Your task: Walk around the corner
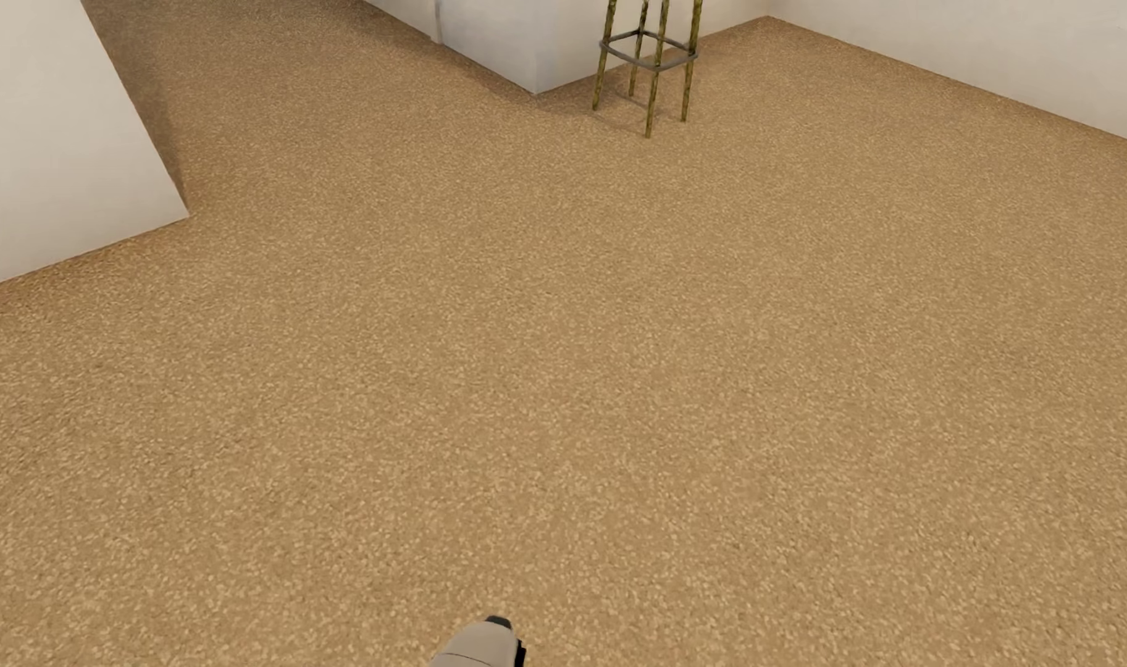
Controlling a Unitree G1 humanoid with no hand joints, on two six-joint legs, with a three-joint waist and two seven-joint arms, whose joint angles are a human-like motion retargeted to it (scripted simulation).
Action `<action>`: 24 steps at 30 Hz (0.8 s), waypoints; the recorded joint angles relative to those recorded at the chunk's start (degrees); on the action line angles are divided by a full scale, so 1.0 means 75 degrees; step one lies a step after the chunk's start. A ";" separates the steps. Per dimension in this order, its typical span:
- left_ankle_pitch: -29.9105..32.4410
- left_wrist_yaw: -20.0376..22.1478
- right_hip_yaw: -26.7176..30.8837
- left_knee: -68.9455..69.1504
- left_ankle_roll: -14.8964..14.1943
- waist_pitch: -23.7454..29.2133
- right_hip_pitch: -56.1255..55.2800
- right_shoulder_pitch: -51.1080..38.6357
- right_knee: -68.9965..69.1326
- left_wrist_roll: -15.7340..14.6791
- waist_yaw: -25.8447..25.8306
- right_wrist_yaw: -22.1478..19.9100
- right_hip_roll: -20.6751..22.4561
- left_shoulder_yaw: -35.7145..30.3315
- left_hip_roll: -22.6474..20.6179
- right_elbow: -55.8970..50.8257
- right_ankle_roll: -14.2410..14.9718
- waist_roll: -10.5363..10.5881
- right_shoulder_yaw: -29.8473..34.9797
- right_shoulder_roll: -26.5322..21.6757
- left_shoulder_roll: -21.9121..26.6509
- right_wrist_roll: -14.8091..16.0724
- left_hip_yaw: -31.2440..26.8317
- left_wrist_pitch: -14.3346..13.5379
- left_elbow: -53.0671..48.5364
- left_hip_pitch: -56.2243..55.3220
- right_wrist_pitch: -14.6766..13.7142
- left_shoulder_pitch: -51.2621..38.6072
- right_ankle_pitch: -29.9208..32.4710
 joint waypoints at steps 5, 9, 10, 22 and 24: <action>-0.1087 0.0000 0.0000 -0.0843 0.0000 0.0443 -0.3893 0.0651 0.5210 0.0000 -0.1621 0.0000 0.0543 0.0258 -0.1051 0.0713 0.0000 0.0288 0.0641 0.0188 -0.0039 0.0000 0.0000 0.0000 -0.0848 0.3246 0.0000 -0.0268 0.0403; -0.1514 0.0000 0.0000 -0.2314 0.0000 0.0419 -0.5857 0.1265 -0.0281 0.0000 -0.3008 0.0000 0.0768 0.0630 -0.0807 0.1257 0.0000 0.0624 0.0898 0.0276 0.0151 0.0000 0.0000 0.0000 -0.2133 0.5859 0.0000 -0.0677 0.1218; -0.1781 0.0000 0.0000 -0.2433 0.0000 0.0351 -0.6154 0.1318 -0.1468 0.0000 -0.3242 0.0000 0.0648 0.0778 -0.0820 0.1278 0.0000 0.0558 0.0931 0.0281 0.0235 0.0000 0.0000 0.0000 -0.2335 0.6222 0.0000 -0.0879 -0.0353; -0.0770 0.0000 0.0000 0.2943 0.0000 0.0437 -0.2438 0.0656 -0.1759 0.0000 -0.1006 0.0000 0.1527 0.0270 -0.0285 0.0491 0.0000 0.1082 0.0186 -0.0226 0.0274 0.0000 0.0000 0.0000 -0.0823 0.1769 0.0000 0.0164 -0.1322; -0.0473 0.0000 0.0000 0.0258 0.0000 0.0321 -0.1081 0.0356 -0.2127 0.0000 -0.0349 0.0000 0.1252 0.0237 -0.0161 -0.0369 0.0000 0.0982 -0.0172 -0.0378 0.0403 0.0000 0.0000 0.0000 -0.0513 0.1014 0.0000 0.0485 -0.2916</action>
